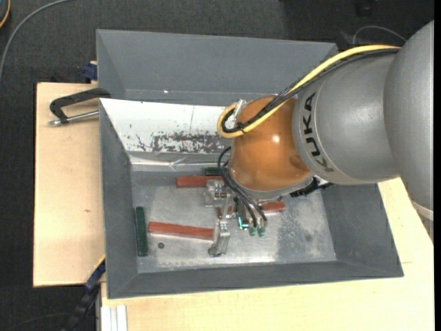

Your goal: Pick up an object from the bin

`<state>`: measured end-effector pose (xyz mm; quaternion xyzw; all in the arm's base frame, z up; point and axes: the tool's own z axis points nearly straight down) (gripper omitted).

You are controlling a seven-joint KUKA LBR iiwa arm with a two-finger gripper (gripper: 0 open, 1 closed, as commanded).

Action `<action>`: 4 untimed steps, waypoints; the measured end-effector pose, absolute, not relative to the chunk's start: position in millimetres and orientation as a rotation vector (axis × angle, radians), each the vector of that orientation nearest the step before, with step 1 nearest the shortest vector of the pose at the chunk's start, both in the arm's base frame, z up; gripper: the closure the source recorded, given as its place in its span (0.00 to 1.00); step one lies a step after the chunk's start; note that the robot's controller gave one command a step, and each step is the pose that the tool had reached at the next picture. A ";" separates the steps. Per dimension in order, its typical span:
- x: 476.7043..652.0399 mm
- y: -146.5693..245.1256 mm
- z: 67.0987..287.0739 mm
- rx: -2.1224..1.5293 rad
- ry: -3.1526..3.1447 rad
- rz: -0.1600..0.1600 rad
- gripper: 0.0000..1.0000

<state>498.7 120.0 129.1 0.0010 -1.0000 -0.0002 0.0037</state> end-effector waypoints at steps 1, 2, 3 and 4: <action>497.7 143.8 66.7 0.032 -3.136 -0.002 0.00; 499.5 142.2 70.4 0.026 -3.141 -0.003 1.00; 520.1 146.1 274.8 0.065 -3.156 -0.007 1.00; 583.8 149.1 281.0 0.905 -3.019 -0.001 1.00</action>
Offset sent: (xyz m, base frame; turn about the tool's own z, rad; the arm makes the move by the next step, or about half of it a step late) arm 0.0004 0.0216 -0.0591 -0.0147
